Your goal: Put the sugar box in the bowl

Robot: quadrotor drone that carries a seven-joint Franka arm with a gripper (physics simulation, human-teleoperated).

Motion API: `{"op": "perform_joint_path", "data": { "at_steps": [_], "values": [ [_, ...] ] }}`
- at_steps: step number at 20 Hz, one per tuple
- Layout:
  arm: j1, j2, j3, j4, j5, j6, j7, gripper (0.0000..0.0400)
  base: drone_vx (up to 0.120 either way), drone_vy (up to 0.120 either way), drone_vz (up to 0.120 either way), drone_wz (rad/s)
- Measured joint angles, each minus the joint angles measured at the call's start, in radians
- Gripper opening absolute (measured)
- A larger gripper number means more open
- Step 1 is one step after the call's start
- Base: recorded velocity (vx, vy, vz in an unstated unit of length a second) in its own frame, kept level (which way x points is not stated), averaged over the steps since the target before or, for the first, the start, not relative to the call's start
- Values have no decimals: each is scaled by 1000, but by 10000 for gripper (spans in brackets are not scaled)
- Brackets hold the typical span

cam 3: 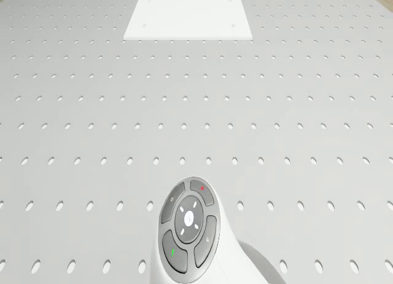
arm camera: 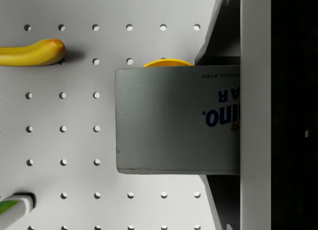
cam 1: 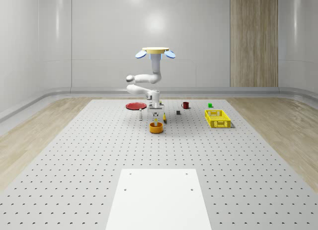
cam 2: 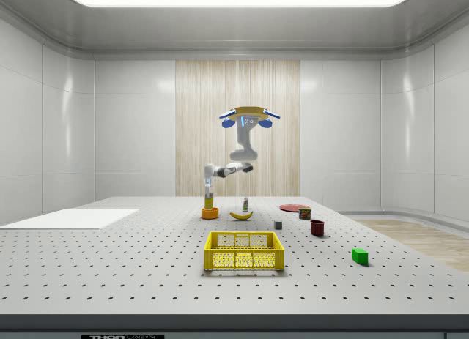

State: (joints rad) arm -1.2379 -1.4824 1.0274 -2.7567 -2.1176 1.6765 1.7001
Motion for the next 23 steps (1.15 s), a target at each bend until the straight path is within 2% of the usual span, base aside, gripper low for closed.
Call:
{"op": "perform_joint_path", "data": {
  "at_steps": [9,11,14,18,23],
  "values": [
    [-14,34,-88,55,-89,27,-10,165,0,0,0,0],
    [-13,40,-96,60,-96,29,-15,257,0,0,0,0],
    [-6,46,-94,56,-93,22,-21,332,0,0,0,0],
    [7,49,-71,38,-73,2,-26,375,0,0,0,0],
    [18,54,-57,26,-61,-13,-31,393,0,0,0,0]
  ]
}}
